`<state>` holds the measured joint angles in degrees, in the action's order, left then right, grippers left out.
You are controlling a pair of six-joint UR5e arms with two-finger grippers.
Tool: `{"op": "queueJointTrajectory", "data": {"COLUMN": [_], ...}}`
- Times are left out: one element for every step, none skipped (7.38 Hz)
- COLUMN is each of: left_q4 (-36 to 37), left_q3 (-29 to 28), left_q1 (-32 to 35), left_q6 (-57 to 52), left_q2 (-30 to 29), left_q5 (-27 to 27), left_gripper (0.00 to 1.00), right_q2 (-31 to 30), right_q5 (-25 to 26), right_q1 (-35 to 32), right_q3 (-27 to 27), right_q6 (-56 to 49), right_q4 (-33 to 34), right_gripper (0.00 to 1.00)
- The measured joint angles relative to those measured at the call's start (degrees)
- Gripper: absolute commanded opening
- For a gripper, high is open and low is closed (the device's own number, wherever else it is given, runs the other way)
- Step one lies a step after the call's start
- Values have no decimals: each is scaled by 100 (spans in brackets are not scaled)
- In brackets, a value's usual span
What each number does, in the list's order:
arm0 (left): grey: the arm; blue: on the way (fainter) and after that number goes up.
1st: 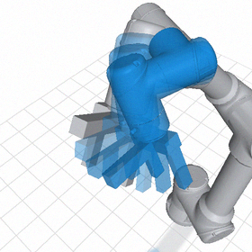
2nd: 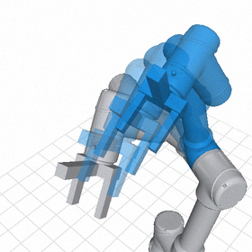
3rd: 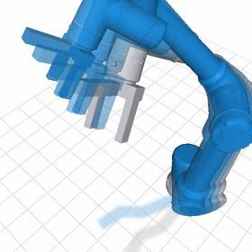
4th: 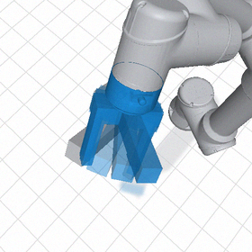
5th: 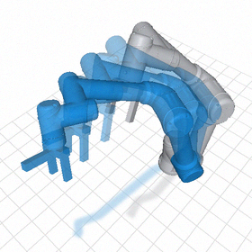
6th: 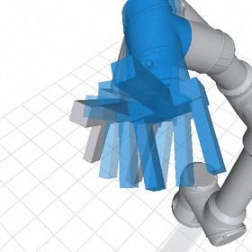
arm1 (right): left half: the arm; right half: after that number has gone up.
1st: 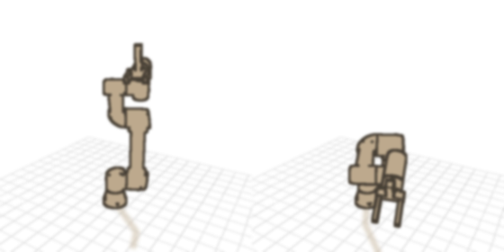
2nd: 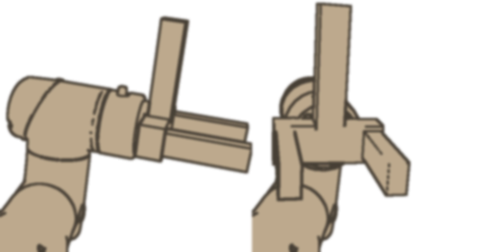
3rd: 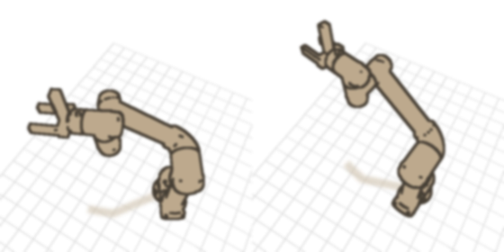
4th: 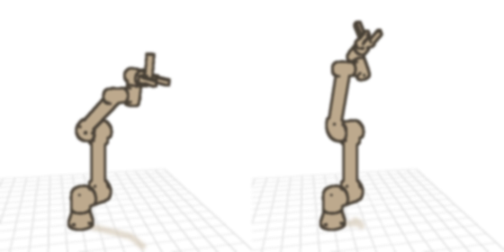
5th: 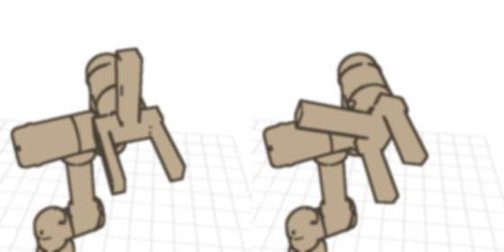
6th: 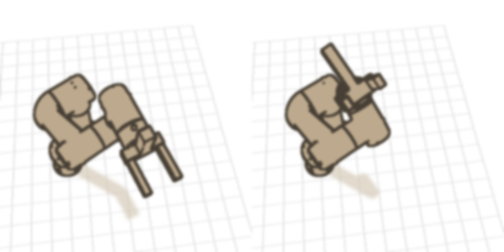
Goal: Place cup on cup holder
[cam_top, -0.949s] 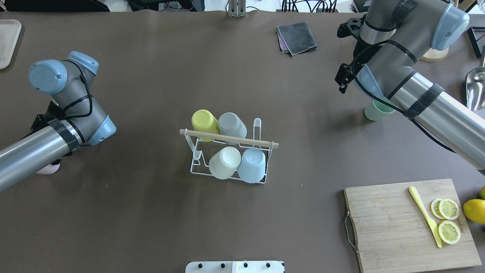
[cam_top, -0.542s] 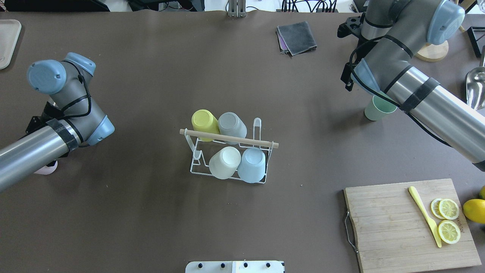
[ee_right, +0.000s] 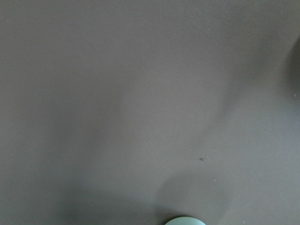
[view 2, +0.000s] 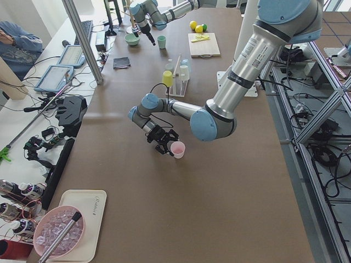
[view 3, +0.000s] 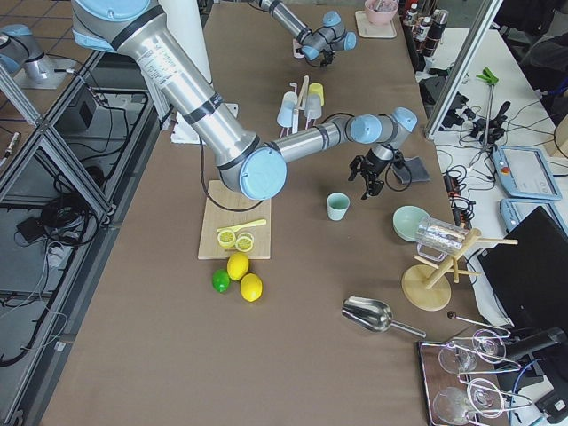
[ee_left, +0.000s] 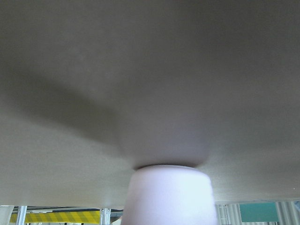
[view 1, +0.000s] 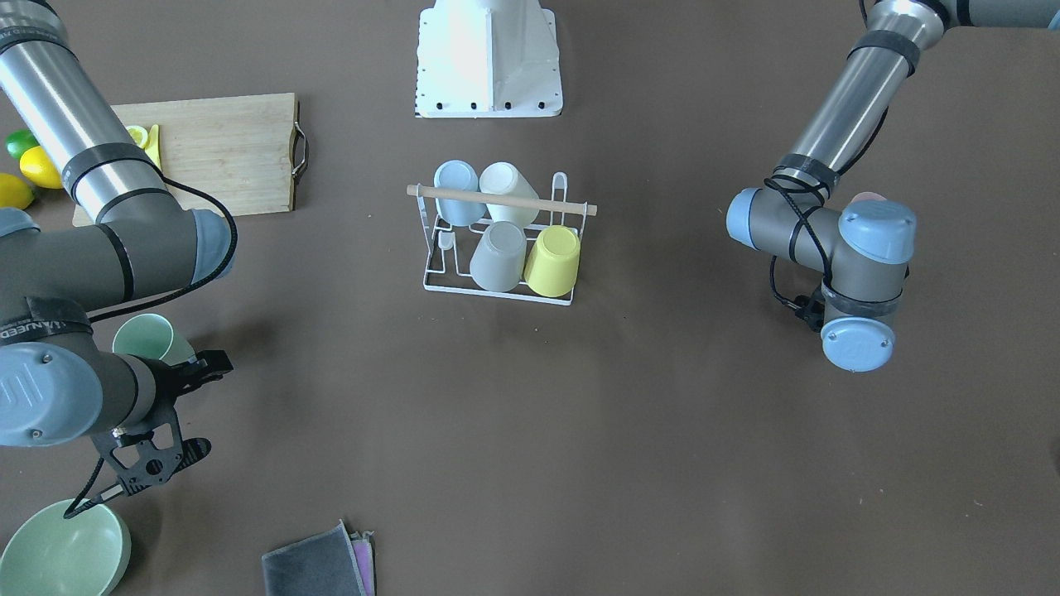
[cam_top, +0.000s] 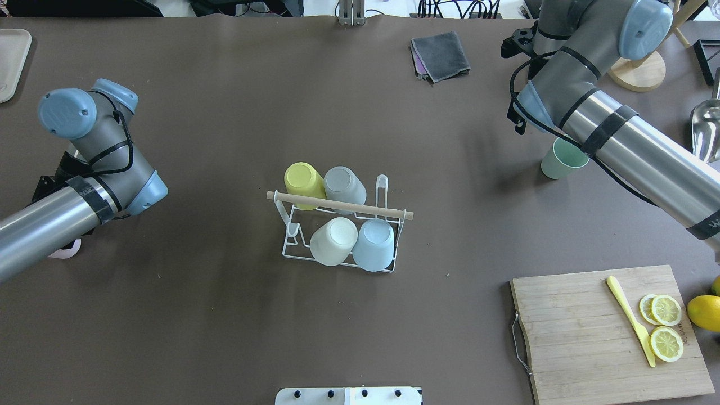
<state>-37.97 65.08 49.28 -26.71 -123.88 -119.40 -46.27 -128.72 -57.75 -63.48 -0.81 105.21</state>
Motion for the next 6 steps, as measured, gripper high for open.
{"op": "queueJointTrajectory", "data": {"left_q4": [31, 59, 44, -156, -623, -1287], "left_q3": [90, 308, 658, 1079, 1501, 1958], "left_q1": [147, 401, 647, 805, 867, 905], "left_q6": [1, 3, 7, 36, 155, 359], "left_q2": [3, 19, 113, 333, 593, 896], "left_q5": [9, 15, -11, -213, -662, -1196], "left_gripper": [77, 74, 72, 60, 60, 60], "right_q2": [139, 243, 292, 309, 309, 306], "right_q5": [-8, -11, -12, -13, -13, -5], "right_q1": [30, 70, 111, 185, 277, 358], "right_q3": [176, 337, 459, 510, 531, 541], "right_q6": [-82, -227, -346, -410, -440, -506], "right_q4": [172, 325, 439, 546, 606, 636], "right_gripper": [100, 100, 100, 100, 100, 100]}}
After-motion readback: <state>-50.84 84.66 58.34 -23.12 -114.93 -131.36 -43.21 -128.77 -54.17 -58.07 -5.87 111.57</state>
